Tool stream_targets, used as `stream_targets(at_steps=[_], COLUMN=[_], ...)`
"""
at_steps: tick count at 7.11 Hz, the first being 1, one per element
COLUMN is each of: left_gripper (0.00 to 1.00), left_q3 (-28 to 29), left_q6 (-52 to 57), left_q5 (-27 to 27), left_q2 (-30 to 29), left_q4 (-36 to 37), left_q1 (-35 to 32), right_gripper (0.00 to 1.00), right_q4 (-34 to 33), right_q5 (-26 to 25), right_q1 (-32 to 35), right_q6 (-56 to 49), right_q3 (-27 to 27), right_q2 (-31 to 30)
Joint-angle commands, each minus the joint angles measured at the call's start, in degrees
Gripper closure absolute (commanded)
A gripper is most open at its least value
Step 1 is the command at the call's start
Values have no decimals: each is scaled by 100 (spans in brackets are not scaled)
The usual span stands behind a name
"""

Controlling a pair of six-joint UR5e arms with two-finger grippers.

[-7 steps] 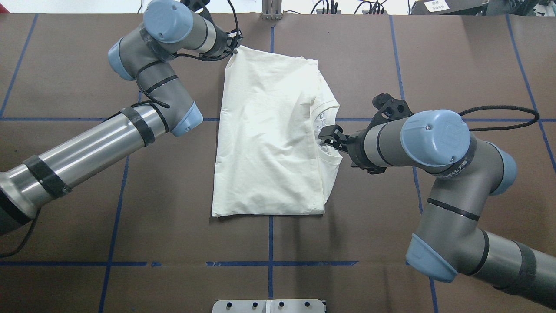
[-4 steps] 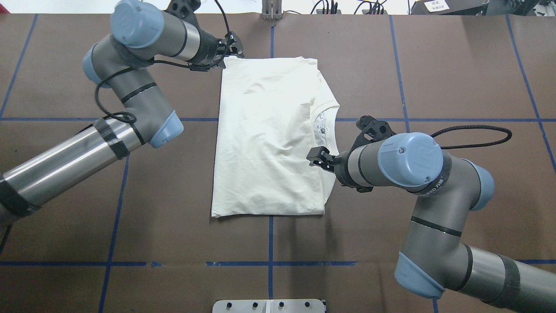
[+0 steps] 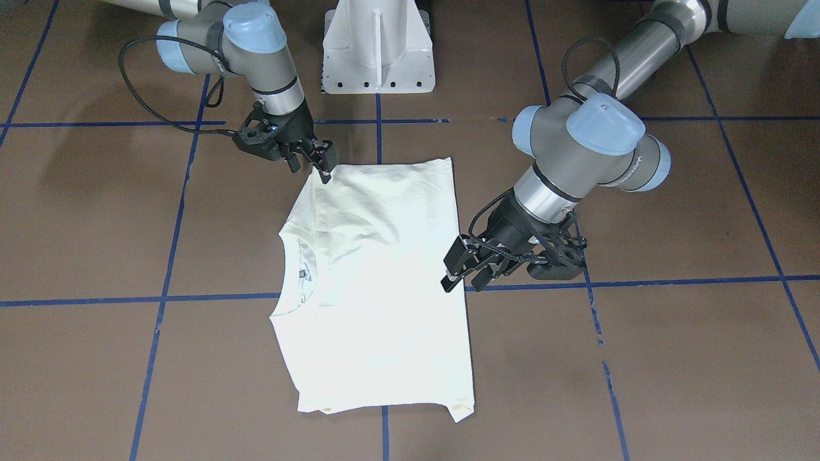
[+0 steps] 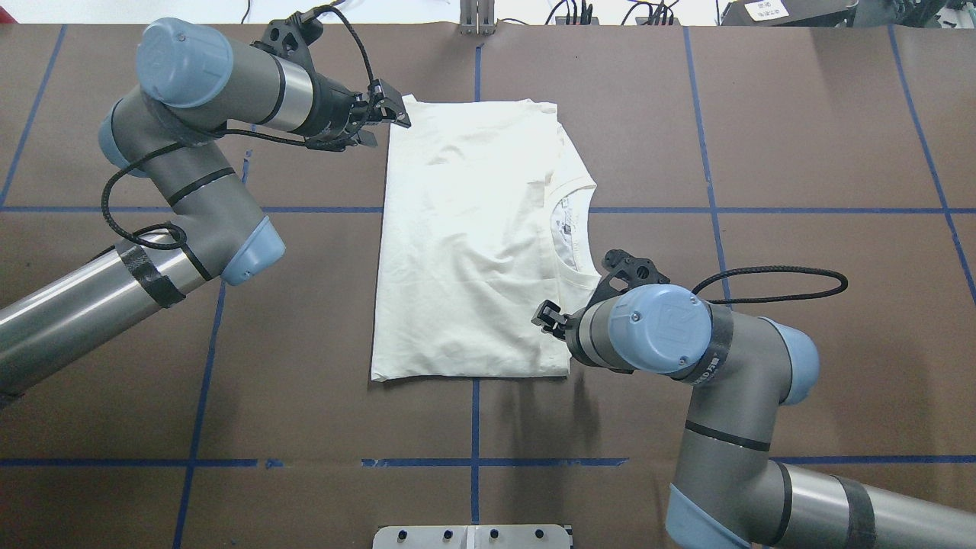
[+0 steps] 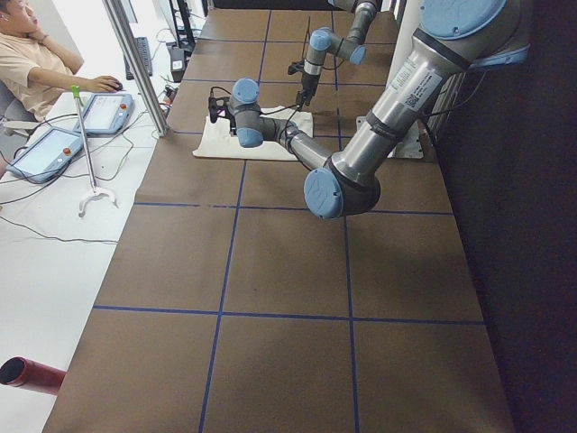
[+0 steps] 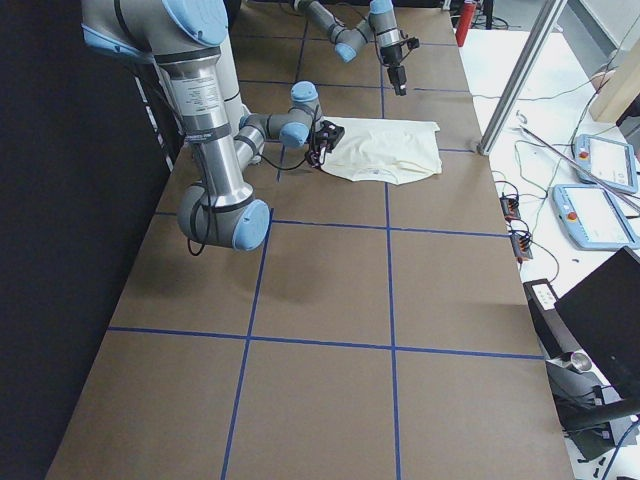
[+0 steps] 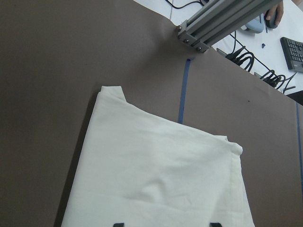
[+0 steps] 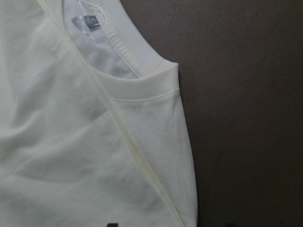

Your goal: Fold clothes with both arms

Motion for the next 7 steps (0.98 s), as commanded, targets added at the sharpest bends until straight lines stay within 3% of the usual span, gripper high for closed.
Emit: stream_targets(at_steps=[1,2,3,4,7], left_gripper=[32,32,32,32,31], left_q3=[-1,-1,-1,-1,-1], left_q6=[-4,-4,-4,-4,-4], left_q5=[-4,-4,-4,-4,-4], left_q2=[19,11,19,11,37], left_q4=[-5,-5,3,4,3], left_q1=[0,-8,-8,-8,0], right_gripper=[23,28,47,98,100], right_q4=[-211,-220,-220,-220,-203], right_q5=[-173,-174,-174,-174,-165], right_q1=[-159,-159,-159,-159,-168], right_q6=[-25,-25,-7,1,-7], right_q3=[-145,-146,-146,-154,-155], right_q2=[58,58,67,67,172])
